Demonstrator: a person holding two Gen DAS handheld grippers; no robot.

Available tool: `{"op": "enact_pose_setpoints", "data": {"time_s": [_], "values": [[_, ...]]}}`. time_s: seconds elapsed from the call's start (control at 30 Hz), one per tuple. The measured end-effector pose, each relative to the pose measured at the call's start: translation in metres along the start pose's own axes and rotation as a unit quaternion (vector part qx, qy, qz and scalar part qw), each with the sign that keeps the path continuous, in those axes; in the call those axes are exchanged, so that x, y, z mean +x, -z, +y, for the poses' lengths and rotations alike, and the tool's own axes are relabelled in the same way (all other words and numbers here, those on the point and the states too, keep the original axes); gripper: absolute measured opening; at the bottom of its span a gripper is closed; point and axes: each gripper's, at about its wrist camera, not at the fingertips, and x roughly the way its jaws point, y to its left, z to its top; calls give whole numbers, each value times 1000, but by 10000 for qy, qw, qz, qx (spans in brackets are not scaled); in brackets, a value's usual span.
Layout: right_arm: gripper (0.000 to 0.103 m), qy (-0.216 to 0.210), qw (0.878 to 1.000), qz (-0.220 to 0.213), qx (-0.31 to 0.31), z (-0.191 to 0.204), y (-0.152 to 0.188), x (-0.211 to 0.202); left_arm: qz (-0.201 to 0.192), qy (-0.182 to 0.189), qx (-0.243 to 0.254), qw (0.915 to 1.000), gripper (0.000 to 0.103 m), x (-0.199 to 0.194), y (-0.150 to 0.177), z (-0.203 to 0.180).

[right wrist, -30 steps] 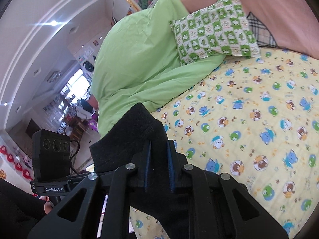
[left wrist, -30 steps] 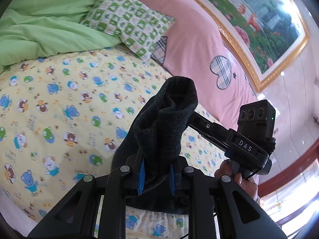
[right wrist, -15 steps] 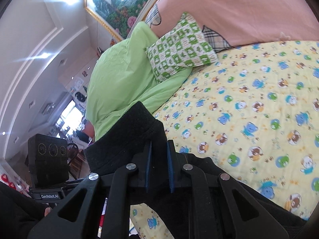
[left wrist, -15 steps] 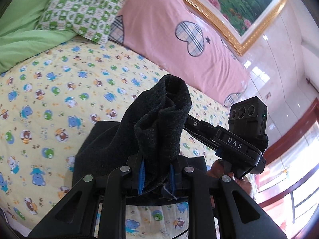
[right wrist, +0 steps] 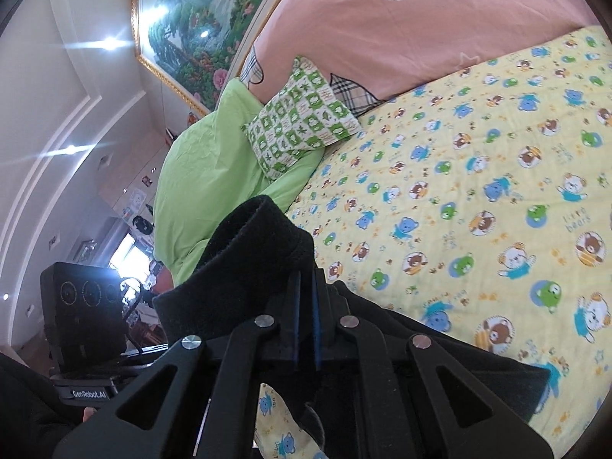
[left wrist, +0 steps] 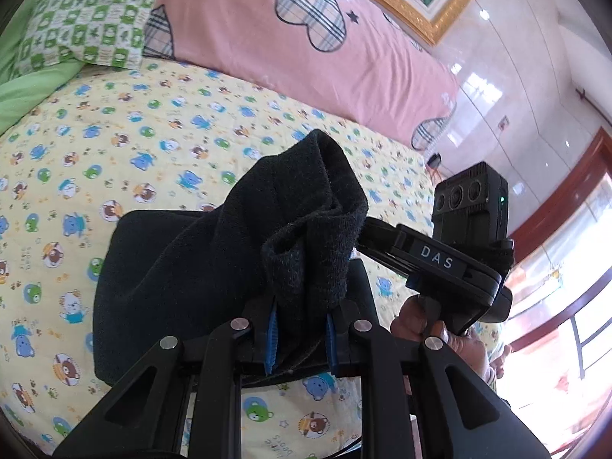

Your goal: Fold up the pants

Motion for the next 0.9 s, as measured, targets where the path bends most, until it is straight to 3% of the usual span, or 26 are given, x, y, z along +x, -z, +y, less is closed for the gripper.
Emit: {"op": "enact_pose_setpoints", "data": {"time_s": [0.17, 0.2, 0.4, 0.53, 0.63, 0.73, 0.9], "values": [[5, 117, 9997, -145, 134, -14, 7, -20, 245, 31, 269, 9993, 19, 26, 7, -21], [0, 81, 9997, -173, 175, -17, 8, -23, 295, -24, 293, 9991, 19, 32, 9, -23], [1, 351, 9987, -235, 268, -30, 15, -39, 559, 3, 233, 9982, 19, 61, 15, -19], [1, 430, 9977, -297, 430, -41, 24, -45, 668, -34, 446, 9968, 20, 73, 21, -24], [1, 557, 9966, -323, 513, -45, 32, -49, 697, -42, 614, 9957, 28, 76, 24, -29], [1, 693, 9951, -386, 583, -45, 40, -56, 741, 195, 675, 9948, 40, 72, 25, -31], [1, 1005, 9904, -646, 693, -40, 47, -74, 803, 474, 681, 9933, 43, 60, 28, -29]]}}
